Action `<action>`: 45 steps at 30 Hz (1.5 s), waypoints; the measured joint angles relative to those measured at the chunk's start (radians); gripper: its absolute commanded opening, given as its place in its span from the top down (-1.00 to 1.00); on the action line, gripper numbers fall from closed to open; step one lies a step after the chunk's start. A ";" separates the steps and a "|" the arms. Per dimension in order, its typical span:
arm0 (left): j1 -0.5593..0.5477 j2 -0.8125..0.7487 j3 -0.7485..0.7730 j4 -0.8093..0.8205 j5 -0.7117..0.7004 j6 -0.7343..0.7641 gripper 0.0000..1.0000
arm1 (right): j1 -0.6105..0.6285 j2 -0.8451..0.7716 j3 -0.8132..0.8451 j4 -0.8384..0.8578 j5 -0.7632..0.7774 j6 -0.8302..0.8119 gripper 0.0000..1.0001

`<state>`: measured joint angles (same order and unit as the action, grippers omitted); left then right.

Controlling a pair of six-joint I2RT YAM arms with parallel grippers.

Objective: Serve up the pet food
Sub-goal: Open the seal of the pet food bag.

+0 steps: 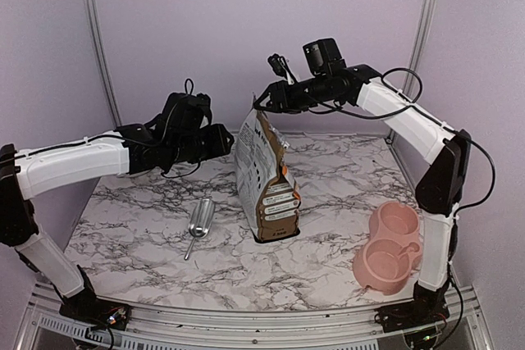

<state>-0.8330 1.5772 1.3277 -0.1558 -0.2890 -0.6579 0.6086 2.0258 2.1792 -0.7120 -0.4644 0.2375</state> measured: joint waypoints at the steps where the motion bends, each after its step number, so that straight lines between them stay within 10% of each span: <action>1: 0.001 -0.003 -0.008 0.002 0.000 0.001 0.22 | 0.000 0.002 0.003 0.001 0.006 0.004 -0.02; 32: 0.011 -0.021 0.016 0.040 0.060 0.038 0.22 | 0.009 -0.113 -0.341 0.218 0.050 0.048 0.43; 45: 0.011 0.032 0.145 0.044 0.124 0.045 0.10 | 0.011 -0.148 -0.428 0.226 0.025 0.047 0.32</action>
<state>-0.8215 1.6096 1.4731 -0.1120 -0.1650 -0.6125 0.6201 1.8774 1.7508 -0.4862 -0.4393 0.2840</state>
